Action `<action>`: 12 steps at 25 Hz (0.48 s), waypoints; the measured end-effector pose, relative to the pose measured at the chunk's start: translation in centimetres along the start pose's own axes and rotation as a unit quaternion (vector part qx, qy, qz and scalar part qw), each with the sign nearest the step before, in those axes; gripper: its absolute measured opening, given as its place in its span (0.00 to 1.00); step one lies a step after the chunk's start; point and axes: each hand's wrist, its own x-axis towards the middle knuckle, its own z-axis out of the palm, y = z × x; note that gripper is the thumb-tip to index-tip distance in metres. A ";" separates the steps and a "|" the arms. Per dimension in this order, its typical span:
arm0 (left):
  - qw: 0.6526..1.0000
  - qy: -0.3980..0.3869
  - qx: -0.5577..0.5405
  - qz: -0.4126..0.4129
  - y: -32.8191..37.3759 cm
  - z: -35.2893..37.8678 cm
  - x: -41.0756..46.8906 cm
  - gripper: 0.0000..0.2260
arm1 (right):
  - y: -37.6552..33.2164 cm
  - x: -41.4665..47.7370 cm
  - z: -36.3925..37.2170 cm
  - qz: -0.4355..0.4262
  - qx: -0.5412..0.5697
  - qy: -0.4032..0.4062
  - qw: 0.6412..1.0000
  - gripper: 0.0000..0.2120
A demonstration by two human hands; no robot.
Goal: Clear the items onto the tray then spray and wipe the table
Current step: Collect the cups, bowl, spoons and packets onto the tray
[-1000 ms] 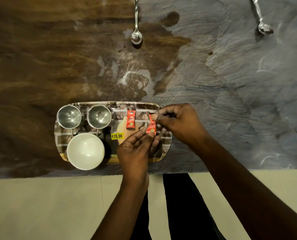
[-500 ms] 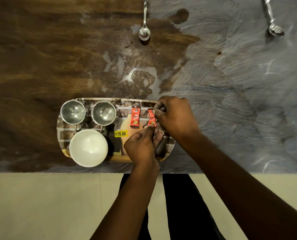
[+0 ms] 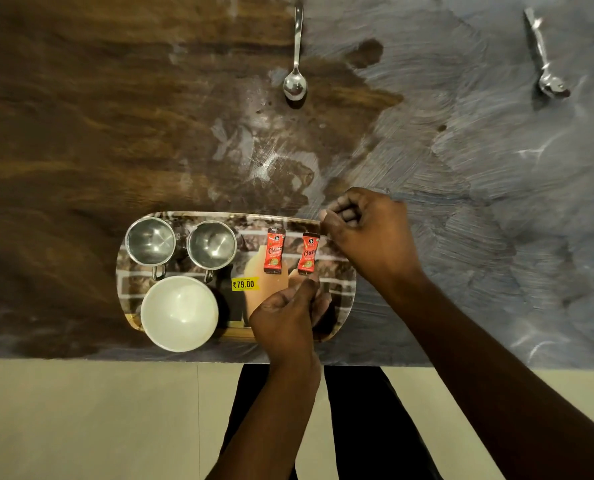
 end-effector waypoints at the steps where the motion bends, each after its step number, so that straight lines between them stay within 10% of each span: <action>1: 1.000 0.003 0.015 0.004 -0.1 -0.2 -0.2 0.10 | -0.3 0.8 -0.2 0.003 0.016 0.012 1.000 0.02; 12: 0.981 -0.104 0.098 0.135 5.3 -1.0 0.3 0.09 | -10.1 16.7 3.4 0.238 0.335 0.057 0.910 0.07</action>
